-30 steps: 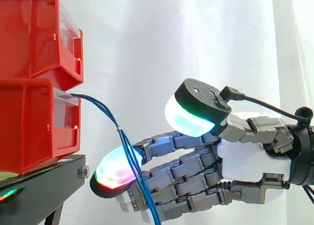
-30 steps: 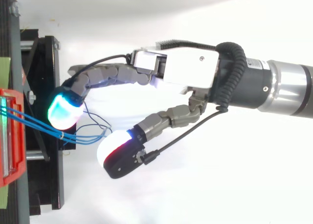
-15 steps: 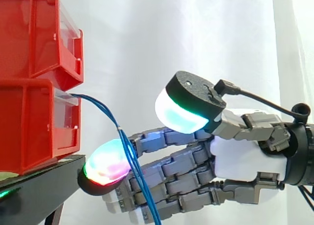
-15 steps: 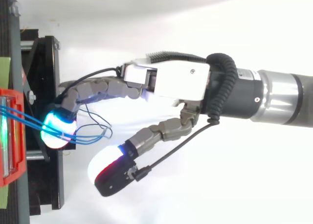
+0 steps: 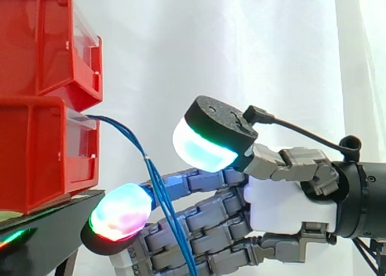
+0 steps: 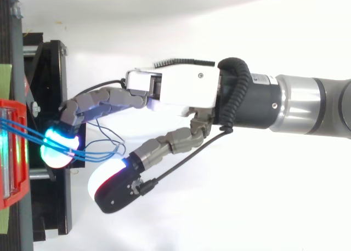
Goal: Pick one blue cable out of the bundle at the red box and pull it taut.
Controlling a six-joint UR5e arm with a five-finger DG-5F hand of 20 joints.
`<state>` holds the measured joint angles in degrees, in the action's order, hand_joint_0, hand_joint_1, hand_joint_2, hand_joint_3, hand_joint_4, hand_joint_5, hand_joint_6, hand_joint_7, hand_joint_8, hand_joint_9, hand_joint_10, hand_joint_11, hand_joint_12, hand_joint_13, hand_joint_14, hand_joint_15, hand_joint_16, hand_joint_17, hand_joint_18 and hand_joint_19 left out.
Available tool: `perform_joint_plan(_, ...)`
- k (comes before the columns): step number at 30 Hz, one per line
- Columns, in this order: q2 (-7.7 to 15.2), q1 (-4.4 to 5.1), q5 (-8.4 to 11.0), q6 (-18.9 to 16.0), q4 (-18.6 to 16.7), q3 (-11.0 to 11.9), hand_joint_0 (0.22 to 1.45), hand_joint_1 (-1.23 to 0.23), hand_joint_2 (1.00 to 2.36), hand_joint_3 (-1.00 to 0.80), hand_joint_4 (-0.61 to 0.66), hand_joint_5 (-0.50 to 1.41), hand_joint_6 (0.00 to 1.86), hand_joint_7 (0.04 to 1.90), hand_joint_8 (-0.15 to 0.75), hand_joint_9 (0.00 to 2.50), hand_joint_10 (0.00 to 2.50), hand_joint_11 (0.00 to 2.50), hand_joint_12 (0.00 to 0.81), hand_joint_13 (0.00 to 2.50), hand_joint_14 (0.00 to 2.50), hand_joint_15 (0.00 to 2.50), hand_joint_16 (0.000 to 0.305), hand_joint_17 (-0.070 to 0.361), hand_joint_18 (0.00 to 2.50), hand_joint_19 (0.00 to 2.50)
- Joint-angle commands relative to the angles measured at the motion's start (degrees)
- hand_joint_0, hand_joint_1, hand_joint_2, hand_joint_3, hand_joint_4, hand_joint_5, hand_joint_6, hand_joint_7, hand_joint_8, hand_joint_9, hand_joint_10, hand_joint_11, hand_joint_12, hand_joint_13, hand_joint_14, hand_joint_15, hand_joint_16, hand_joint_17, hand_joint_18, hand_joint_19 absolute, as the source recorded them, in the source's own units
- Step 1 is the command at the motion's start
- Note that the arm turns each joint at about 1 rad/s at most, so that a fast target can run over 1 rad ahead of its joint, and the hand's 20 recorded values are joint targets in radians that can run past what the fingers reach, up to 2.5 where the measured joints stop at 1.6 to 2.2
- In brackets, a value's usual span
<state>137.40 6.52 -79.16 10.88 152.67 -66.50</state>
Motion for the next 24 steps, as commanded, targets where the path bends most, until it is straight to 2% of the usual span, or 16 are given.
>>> perform_joint_plan(1,0.0,-0.37,-0.3,-1.6,1.2,0.2,0.54,-0.6,1.0,-0.5,0.35,-0.13,0.5,0.83,0.316,0.49,0.0,0.0,0.347,0.33,0.0,0.04,0.051,0.116,0.26,0.15)
perform_joint_plan(5,0.0,-0.37,-0.56,-2.4,1.6,0.5,0.56,-0.64,1.0,-0.5,0.35,-0.13,0.5,0.91,0.314,0.5,0.0,0.0,0.342,0.33,0.0,0.04,0.05,0.112,0.26,0.16)
perform_joint_plan(11,0.0,-1.07,-0.83,-2.4,2.2,2.2,0.58,-0.71,1.0,-0.5,0.28,-0.12,0.5,1.12,0.308,0.48,0.0,0.02,0.341,0.33,0.0,0.04,0.049,0.111,0.27,0.16)
perform_joint_plan(14,0.0,-1.42,-1.53,-2.3,3.8,3.0,0.59,-0.73,1.0,-0.48,0.25,-0.12,0.5,1.18,0.307,0.48,0.0,0.04,0.341,0.33,0.0,0.05,0.049,0.111,0.27,0.16)
perform_joint_plan(18,0.0,-1.6,-1.53,-2.3,4.2,3.3,0.6,-0.75,1.0,-0.46,0.23,-0.13,0.55,1.1,0.303,0.48,0.0,0.05,0.34,0.33,0.0,0.05,0.049,0.111,0.28,0.16)
perform_joint_plan(24,0.0,-1.6,-1.53,-2.2,4.1,3.4,0.6,-0.75,1.0,-0.45,0.23,-0.13,0.57,1.07,0.303,0.49,0.0,0.05,0.339,0.33,0.0,0.05,0.049,0.11,0.28,0.16)
